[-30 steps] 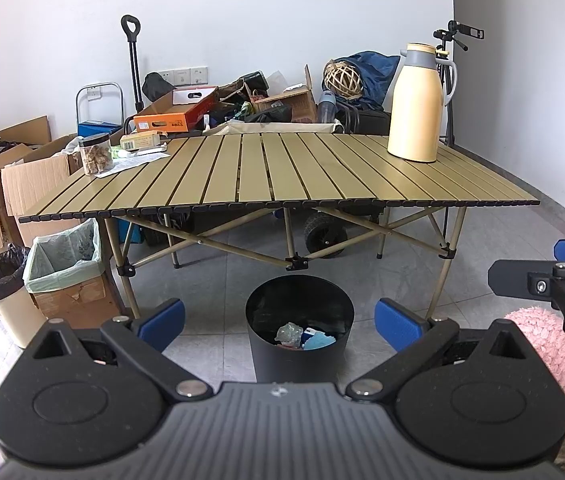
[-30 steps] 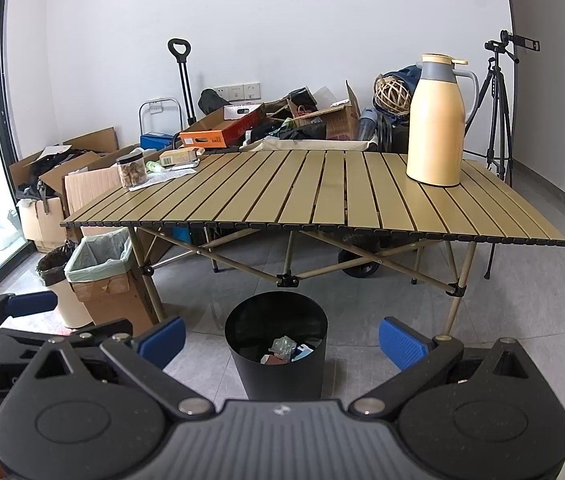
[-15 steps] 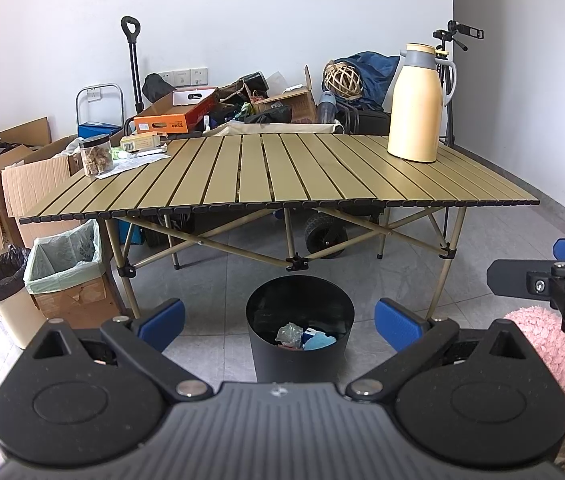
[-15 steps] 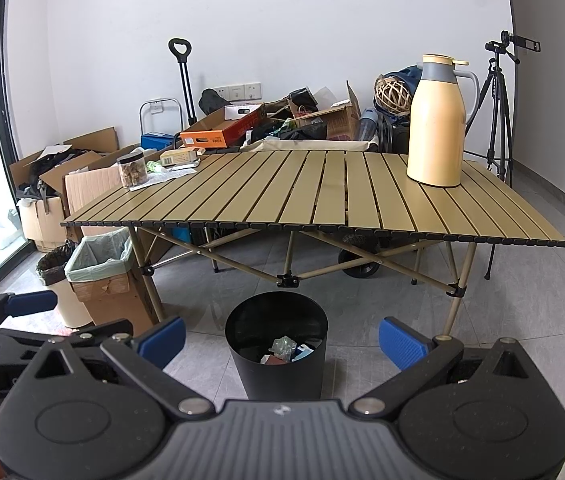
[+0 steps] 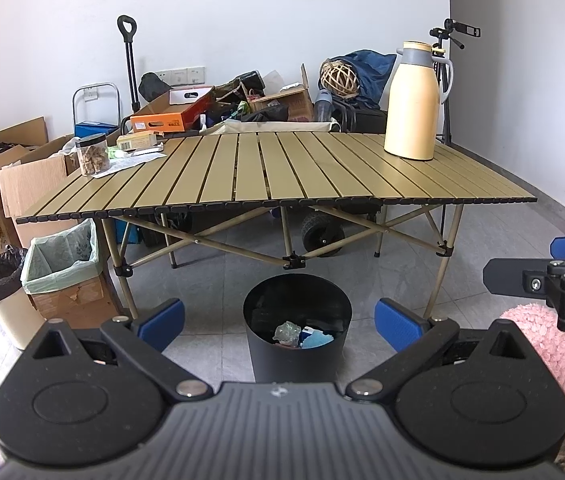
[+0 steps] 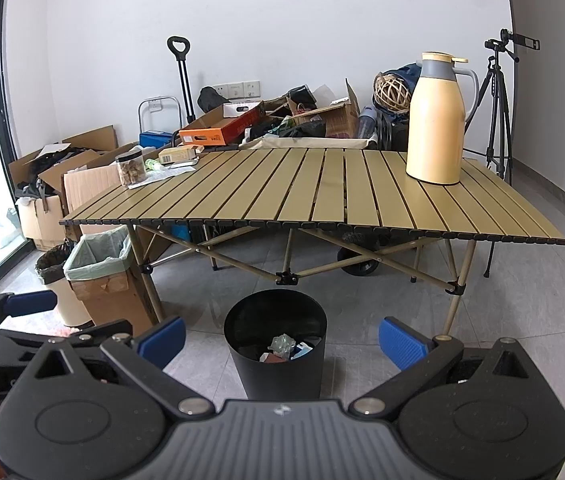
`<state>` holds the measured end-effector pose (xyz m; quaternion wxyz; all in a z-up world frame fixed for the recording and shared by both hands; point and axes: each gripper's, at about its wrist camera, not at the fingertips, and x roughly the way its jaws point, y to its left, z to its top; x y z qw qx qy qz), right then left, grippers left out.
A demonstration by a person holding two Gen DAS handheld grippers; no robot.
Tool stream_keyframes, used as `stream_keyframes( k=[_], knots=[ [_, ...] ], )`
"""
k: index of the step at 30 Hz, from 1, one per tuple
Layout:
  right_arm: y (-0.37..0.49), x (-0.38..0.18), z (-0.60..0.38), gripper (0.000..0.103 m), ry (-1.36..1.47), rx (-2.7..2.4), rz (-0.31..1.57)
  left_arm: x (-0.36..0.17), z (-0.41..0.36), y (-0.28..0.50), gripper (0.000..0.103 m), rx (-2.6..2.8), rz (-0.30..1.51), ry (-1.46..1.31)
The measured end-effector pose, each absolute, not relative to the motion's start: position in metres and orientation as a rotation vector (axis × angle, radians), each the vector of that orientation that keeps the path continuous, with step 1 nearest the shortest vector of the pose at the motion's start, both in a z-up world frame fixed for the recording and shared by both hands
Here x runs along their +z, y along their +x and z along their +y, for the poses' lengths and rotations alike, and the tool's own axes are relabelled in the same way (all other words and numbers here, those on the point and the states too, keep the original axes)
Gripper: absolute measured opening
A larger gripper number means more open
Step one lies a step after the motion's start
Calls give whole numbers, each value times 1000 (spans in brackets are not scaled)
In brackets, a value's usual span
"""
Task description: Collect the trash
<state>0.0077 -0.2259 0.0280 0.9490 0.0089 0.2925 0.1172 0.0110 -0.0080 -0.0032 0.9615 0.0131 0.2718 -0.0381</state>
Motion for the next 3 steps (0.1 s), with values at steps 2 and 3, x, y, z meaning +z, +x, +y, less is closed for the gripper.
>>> stream_keyframes(
  k=[2,3],
  knots=[
    [8,28,-226,103,18,239,595,-3,-6,11,103,-82,550,27],
    [8,28,-227,103,19,239,596,-4,-8,12,103,-84,551,27]
  ],
)
